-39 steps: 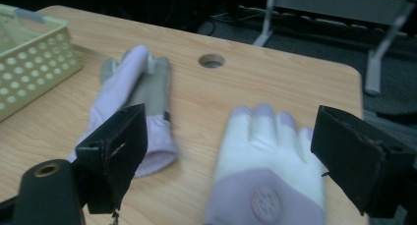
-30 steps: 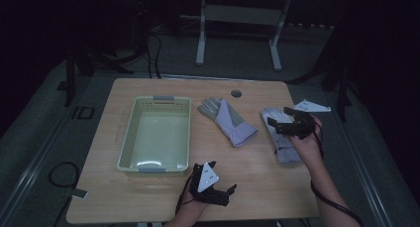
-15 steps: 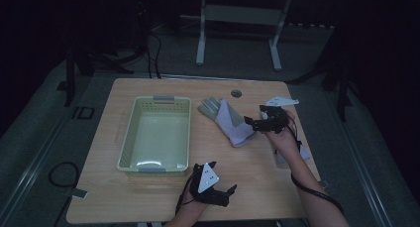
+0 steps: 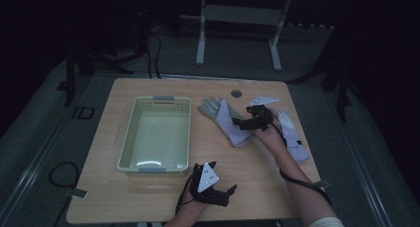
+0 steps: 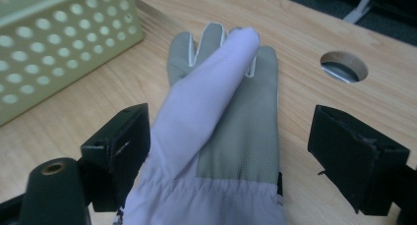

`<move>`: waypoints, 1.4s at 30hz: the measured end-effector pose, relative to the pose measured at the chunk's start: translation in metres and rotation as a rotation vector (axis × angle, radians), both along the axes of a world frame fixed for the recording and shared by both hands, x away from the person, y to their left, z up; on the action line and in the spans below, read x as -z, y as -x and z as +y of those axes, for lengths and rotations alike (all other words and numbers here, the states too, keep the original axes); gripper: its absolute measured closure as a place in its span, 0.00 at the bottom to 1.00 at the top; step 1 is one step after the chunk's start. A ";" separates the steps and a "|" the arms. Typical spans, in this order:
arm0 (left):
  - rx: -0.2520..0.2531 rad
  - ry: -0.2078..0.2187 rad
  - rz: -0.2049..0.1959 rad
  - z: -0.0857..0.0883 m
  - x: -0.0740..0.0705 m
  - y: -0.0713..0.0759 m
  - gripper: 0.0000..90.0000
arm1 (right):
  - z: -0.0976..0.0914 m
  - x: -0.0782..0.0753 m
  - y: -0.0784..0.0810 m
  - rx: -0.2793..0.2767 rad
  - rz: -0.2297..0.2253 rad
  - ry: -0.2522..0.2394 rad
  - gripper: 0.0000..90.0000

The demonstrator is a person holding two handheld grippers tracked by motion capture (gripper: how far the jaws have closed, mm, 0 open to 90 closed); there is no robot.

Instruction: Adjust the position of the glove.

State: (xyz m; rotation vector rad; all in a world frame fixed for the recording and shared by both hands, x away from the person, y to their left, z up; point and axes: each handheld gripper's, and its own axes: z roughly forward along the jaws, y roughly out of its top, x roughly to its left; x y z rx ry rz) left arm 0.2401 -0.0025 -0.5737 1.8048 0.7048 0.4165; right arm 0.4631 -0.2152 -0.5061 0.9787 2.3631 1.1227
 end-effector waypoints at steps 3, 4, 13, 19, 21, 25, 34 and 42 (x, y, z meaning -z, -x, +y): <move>0.000 0.000 -0.001 0.000 0.000 0.000 0.01 | 0.002 0.005 -0.003 0.004 0.007 0.003 0.22; 0.000 0.000 -0.001 0.000 0.000 0.000 0.01 | 0.004 0.010 -0.006 0.009 0.014 0.006 0.23; 0.001 0.001 0.000 0.000 0.000 0.000 0.01 | 0.008 0.027 -0.015 0.022 0.058 -0.001 0.26; 0.001 0.002 0.001 0.000 0.000 0.000 0.01 | 0.012 0.037 -0.017 0.029 0.080 0.005 0.31; 0.001 0.001 0.001 0.000 0.000 0.000 0.01 | 0.014 0.041 -0.018 0.032 0.083 0.011 0.32; 0.002 0.005 0.005 0.000 0.000 0.000 0.01 | 0.015 0.045 -0.019 0.053 0.107 0.020 0.41; -0.001 0.008 0.009 0.000 0.000 0.000 0.01 | 0.020 0.040 -0.014 0.064 0.138 0.042 0.90; -0.001 0.006 0.007 0.000 0.000 0.000 0.01 | 0.019 0.031 -0.008 0.093 0.134 -0.008 0.97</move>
